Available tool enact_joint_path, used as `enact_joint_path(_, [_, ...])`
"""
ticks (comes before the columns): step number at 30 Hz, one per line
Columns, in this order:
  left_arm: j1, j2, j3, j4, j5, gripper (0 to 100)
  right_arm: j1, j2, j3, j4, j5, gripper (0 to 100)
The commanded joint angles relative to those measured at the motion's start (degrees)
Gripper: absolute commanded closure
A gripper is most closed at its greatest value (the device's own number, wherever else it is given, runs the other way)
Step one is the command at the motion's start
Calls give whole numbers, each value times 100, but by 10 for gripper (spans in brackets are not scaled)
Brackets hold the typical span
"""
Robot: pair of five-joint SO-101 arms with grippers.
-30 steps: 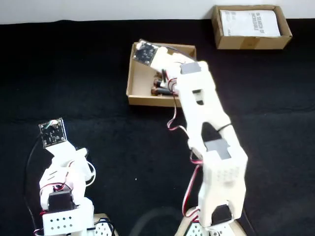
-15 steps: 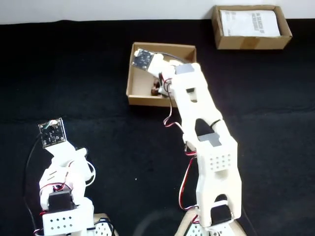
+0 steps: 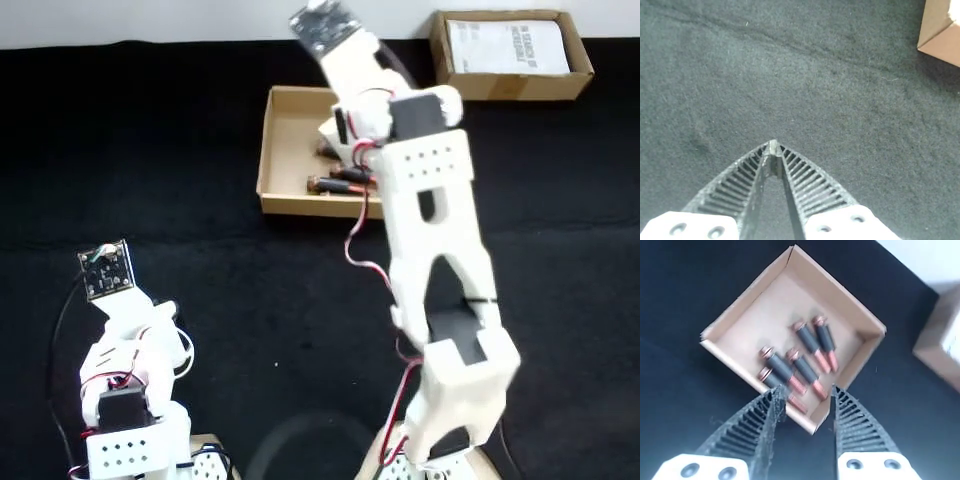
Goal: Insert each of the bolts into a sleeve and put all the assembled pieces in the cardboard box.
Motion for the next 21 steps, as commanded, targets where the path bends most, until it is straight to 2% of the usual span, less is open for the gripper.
enact_joint_path(1, [-75, -31, 101, -105, 44, 991, -57, -1007, -286, 611, -607, 872])
enact_joint_path(5, [-84, -31, 101, -97, 44, 991, -57, -1859, -224, 1191, -1301, 872])
enact_joint_path(10, [-84, -31, 101, -97, 44, 991, -66, -3266, 470, 1209, -2145, 872])
enact_joint_path(17, [-84, -31, 101, -88, 35, 991, -813, -6062, 3442, 1182, -2664, 872])
enact_joint_path(21, [-84, -31, 101, -79, 35, 991, -804, -7653, 5525, 1182, -2664, 872])
